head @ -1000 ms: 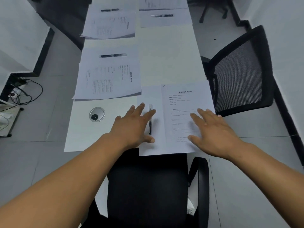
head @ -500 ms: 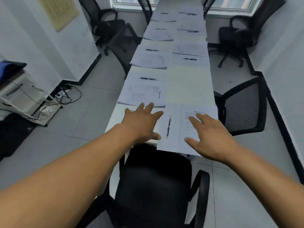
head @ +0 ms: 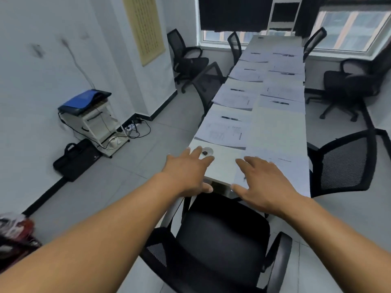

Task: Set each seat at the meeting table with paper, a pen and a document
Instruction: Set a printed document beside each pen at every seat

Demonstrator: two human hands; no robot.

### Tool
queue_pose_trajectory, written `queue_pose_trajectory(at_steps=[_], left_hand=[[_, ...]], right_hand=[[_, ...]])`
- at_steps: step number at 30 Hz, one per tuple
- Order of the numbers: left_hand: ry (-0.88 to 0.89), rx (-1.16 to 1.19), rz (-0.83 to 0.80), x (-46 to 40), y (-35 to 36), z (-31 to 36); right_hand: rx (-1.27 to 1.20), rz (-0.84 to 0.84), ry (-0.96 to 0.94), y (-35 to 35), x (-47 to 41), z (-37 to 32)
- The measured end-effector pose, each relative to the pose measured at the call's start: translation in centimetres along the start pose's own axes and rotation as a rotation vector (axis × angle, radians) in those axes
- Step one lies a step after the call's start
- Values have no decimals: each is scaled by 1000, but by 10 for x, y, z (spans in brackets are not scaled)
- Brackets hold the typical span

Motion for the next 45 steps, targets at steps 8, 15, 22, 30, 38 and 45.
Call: queue_pose_trajectory(at_steps=[8, 15, 22, 30, 38, 45], left_hand=[[-53, 29, 47, 30, -14, -98], [-90, 60, 58, 47, -36, -255], [-141, 82, 75, 70, -77, -390], [-149, 71, 161, 40, -132, -469], [-120, 29, 173, -70, -181, -505], [-28, 21, 136, -185, -219, -506]], right_hand=[[38, 24, -81, -21, -44, -99], [59, 33, -108, -41, -118, -239], [35, 38, -104, -75, -184, -350], [80, 59, -89, -121, -268, -394], [81, 43, -44, -122, -393, -374], [28, 9, 48, -132, -471, -320]])
Point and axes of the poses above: each hand's wrist, its own x-axis away from the middle knuckle, its own y-axis out of the palm, z = x × y, the point moved 6 cm from there along -x, towards the middle knuckle, and after that the axes turned 14 degrees about x, right-handed, at the moved point
